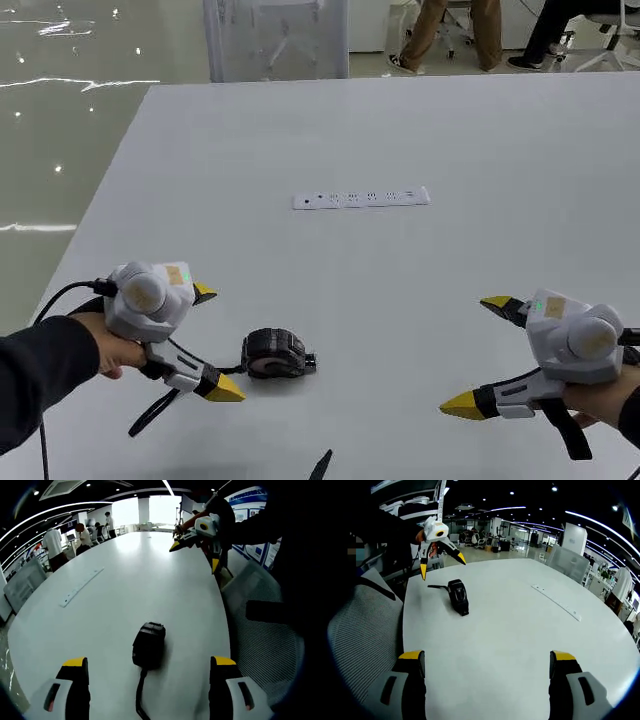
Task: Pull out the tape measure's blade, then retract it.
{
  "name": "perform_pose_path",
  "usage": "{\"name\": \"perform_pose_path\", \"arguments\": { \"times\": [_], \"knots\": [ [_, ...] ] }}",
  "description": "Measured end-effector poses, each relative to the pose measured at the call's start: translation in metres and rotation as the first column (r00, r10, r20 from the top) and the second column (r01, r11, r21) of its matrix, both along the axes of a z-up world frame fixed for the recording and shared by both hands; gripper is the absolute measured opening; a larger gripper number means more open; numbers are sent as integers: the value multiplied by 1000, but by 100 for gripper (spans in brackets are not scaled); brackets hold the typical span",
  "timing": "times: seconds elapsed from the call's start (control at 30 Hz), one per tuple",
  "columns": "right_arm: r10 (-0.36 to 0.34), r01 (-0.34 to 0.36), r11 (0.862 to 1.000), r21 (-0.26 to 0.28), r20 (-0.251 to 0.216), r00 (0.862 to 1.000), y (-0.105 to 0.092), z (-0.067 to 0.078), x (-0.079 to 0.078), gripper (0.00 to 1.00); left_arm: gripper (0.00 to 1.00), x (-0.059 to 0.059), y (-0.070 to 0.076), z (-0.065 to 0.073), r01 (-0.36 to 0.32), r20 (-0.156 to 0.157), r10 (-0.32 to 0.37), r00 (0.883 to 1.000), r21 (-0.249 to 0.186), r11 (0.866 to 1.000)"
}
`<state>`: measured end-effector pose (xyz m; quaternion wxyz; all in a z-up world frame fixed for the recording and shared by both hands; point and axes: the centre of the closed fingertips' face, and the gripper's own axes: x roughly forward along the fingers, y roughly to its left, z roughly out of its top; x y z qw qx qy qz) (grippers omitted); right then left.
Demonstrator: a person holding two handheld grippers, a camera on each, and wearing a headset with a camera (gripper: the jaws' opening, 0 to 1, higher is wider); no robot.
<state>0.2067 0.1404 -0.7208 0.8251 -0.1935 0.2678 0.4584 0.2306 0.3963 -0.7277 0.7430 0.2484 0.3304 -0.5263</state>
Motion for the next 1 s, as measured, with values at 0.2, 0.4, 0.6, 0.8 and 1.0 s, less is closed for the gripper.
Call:
{"name": "perform_pose_path", "arguments": {
  "times": [0.2,0.4,0.6,0.8,1.0],
  "knots": [
    [55,-55,998,-7,-6,998,15,-5,10,100,96,8,-12,-11,70,-18,-69,997,62,996],
    [110,-110,994,-12,10,994,36,-6,23,100,84,6,-19,-27,149,-67,-141,988,137,979],
    [208,-206,977,-51,28,978,57,-20,27,95,63,12,-29,-46,207,-99,-191,977,201,957],
    [216,-216,975,-40,-16,976,72,-34,34,95,64,10,-42,-57,255,-124,-231,965,225,941],
    [248,-250,967,-39,-52,967,91,-44,35,91,56,10,-48,-68,276,-153,-244,958,240,931]
  ]
}}
